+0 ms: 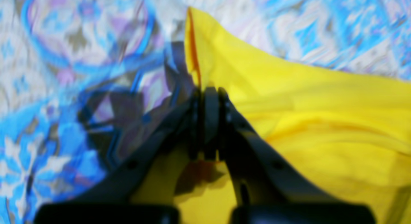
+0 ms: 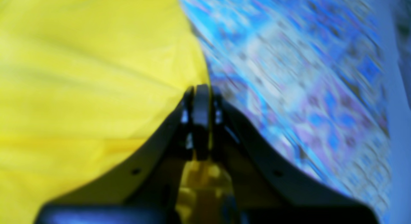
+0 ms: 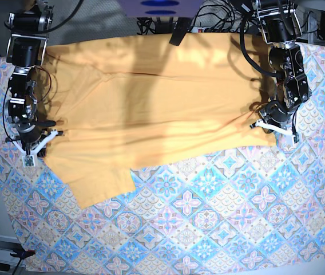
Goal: Fold the T-shirt properly
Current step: 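Lift the hem half with both grippers and fold it toward the collar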
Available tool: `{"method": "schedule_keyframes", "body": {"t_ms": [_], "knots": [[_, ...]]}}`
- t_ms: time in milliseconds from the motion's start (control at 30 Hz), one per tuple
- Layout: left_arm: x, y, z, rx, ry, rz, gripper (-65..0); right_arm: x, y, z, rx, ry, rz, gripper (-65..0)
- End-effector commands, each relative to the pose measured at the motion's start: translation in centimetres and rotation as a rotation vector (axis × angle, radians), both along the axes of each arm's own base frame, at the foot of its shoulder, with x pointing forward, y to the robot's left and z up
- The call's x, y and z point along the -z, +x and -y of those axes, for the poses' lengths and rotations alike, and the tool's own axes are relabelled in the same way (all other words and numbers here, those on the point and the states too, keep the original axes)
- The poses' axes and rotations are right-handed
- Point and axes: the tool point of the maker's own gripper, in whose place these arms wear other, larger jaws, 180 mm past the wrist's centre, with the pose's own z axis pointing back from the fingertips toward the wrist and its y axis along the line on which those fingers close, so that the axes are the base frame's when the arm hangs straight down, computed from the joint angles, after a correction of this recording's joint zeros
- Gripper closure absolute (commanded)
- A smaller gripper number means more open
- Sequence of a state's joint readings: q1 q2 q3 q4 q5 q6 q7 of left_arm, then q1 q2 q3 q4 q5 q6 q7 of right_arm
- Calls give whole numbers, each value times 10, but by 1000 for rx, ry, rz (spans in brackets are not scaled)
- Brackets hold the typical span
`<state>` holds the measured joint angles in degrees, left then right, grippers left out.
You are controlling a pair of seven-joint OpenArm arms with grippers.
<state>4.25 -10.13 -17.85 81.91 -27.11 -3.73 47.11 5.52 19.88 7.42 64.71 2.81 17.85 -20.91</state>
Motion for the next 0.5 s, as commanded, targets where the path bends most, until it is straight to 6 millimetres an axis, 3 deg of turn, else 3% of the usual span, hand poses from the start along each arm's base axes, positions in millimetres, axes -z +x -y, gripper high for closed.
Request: {"method": "schedule_keyframes", "body": {"t_ms": [0,167,367,467], "knots": [[-25,16,-6,6,29,87,0,-27,11,12,10,-24,80,0],[-42,1,-1,36,66,121,0,-32,-13,22,28,-48,84,0],[-54,-21,6,68,94,134,0,-32,-30,16,2,-68,76,0],[-60,-35,-1,52,114,135,0,-31,-36,14,-6,-73,73,0]]}}
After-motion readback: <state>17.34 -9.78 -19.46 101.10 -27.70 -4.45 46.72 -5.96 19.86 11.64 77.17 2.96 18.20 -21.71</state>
